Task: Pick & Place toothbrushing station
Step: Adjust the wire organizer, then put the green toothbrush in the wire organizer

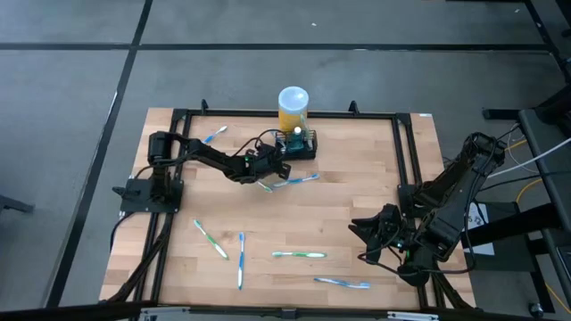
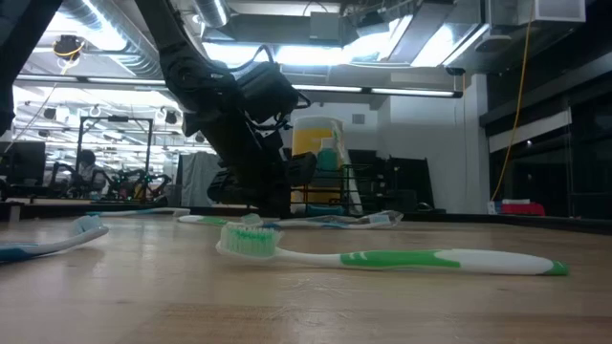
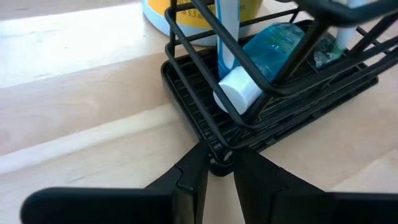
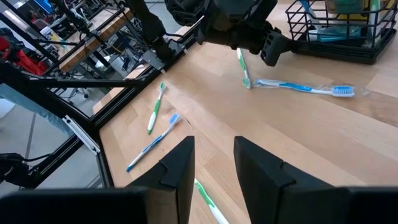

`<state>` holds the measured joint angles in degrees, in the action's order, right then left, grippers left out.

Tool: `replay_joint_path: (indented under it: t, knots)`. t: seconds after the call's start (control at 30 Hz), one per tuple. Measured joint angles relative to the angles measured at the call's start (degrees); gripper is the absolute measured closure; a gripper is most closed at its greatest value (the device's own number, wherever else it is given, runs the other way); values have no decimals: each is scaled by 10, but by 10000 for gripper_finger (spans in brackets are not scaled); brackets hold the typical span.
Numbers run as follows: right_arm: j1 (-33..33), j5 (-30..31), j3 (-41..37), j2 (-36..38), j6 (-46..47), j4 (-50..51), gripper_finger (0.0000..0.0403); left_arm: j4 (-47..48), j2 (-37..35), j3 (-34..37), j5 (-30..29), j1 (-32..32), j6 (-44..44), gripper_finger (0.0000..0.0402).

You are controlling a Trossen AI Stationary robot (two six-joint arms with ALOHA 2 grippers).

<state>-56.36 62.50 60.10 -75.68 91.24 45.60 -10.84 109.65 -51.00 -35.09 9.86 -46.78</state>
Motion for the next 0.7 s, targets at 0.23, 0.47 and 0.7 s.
replay_joint_path:
  t: [0.23,0.47,0.7]
  knots:
    - [0,-4,0,0,0,-3,289,11,0,0,2,-10,7,332]
    - [0,-4,0,0,0,-4,289,74,-16,0,-14,-28,-14,331]
    - [0,-4,0,0,-2,-5,289,133,-28,0,-16,-50,-36,331]
